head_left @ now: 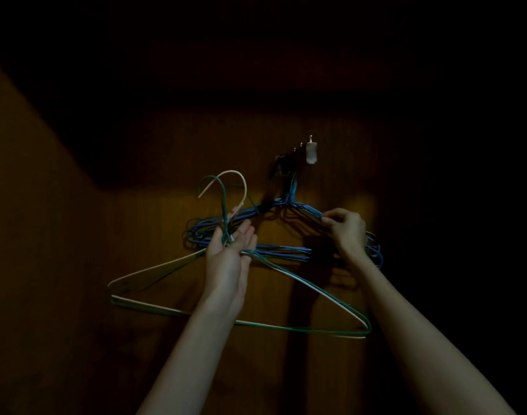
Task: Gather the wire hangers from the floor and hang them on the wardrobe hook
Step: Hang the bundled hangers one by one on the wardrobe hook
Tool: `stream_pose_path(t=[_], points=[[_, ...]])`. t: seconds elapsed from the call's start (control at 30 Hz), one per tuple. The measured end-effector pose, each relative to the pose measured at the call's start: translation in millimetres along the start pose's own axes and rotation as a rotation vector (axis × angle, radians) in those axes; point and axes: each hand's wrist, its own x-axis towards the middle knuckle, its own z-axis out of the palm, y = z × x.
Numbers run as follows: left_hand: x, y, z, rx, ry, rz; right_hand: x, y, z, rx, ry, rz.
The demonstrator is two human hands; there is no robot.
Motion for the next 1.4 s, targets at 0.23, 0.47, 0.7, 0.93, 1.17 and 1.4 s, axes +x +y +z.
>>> stream_pose_path(t=[0.23, 0.47, 0.7, 0.93, 1.17, 1.4], points=[[-5, -4, -2, -0.038, 0.029, -0.028, -11, -2, -3, -0.068, 0.050, -0.039], [-12, -5, 0, -0.079, 0.027, -0.063, -16, 4, -16, -0.072, 0.025, -0.064], [-24, -1, 0, -0.069, 0.020, -0.068, -34, 0, -30, -0.094, 0.003, -0.171], [-44, 0, -2, -0.014, 0.008, -0.069, -109, -40, -47, 0.133, -0.131, -0.291], [-63, 3, -12, 0.008, -0.012, -0.077, -177, -65, -40, 0.184, -0.621, -0.174], [-77, 11, -30, 0.083, -0.118, -0.099, -198, -74, -39, 0.133, -0.626, -0.071]])
